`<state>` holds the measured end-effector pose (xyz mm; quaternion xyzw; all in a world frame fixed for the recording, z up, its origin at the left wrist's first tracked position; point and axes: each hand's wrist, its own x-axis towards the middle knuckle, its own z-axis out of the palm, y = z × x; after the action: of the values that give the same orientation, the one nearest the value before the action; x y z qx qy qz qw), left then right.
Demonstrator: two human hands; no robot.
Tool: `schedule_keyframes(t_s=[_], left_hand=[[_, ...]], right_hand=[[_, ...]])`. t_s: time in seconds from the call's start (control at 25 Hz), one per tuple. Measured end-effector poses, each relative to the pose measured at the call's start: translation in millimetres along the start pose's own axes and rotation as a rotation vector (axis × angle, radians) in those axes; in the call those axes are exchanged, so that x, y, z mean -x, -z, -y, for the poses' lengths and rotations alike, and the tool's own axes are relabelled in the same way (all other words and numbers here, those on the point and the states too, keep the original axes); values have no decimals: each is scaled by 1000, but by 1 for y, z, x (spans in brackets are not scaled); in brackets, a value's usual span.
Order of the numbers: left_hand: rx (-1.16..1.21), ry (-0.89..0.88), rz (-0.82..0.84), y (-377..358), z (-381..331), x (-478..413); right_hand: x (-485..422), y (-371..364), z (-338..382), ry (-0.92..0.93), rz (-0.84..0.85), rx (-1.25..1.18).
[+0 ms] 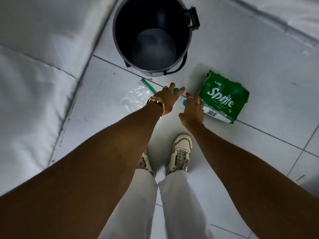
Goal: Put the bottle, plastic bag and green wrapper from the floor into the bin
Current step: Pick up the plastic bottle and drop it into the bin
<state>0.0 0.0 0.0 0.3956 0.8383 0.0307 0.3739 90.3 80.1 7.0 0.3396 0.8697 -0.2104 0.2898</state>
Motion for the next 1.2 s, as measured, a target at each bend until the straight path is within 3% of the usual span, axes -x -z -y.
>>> schedule_keyframes(t_s=[0.28,0.6,0.68,0.8,0.88,1.04,1.2], left_hand=[[-130,11,-12,-33,2,-40],[-172,-30,-169,38,-15,48],[-124,-28,-289,70,-20,78],[-49,-25,-614,121,-3,108],[-54,65,-681,144,19,108],[-42,362,-483,145,64,59],[-93,383,-221,114,92,8]], right_hand=[[-36,-43,-11,8,-1,-23],[36,41,-6,-54,-217,-182],[50,78,7,-10,-358,-250],[44,125,37,170,-510,-414],[23,140,63,249,-524,-419],[-40,124,112,298,-363,-212],[-91,79,136,293,-215,73]])
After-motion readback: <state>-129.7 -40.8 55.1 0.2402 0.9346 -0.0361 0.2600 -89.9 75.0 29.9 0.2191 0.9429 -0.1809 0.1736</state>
